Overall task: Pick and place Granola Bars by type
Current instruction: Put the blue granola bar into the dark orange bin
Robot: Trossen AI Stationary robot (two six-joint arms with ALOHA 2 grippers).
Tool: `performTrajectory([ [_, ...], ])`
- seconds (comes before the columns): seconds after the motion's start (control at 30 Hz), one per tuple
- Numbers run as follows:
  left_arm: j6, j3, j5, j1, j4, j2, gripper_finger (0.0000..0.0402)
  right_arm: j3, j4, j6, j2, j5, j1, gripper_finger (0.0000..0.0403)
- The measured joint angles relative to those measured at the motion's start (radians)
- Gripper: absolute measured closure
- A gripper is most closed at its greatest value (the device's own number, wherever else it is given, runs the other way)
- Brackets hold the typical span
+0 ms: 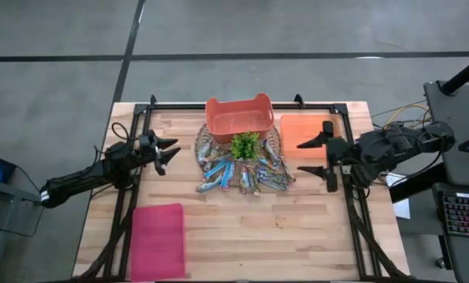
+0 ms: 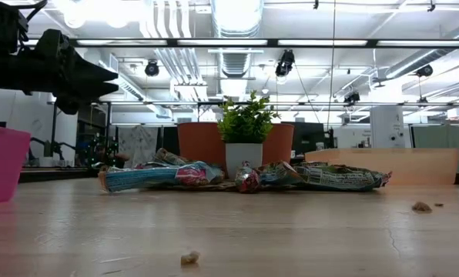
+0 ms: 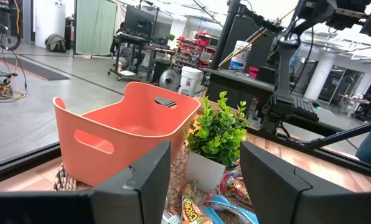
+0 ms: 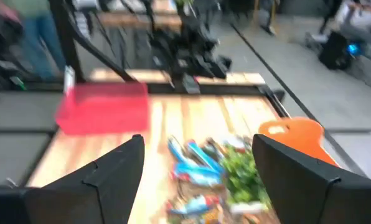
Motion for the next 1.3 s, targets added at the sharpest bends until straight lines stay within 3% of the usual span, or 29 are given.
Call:
performTrajectory([
  [0.4, 0.000, 0.000, 0.000, 0.000, 0.000, 0.000, 0.0228, 0.280, -0.329, 0.268, 0.275, 0.279, -0.011, 0.0129],
  [0.6, 0.000, 0.000, 0.000, 0.000, 0.000, 0.000, 0.0228, 0.324, -0.452, 0.457, 0.356, 0.264, -0.055, 0.0140],
  [0.73, 0.000, 0.000, 0.000, 0.000, 0.000, 0.000, 0.0228, 0.312, -0.545, 0.547, 0.401, 0.156, -0.109, 0.0147],
  [0.87, 0.000, 0.000, 0.000, 0.000, 0.000, 0.000, 0.0228, 0.288, -0.571, 0.549, 0.461, 0.069, -0.140, 0.0152],
  [1.3, 0.000, 0.000, 0.000, 0.000, 0.000, 0.000, 0.0228, 0.272, -0.542, 0.502, 0.696, 0.006, -0.149, 0.0154],
])
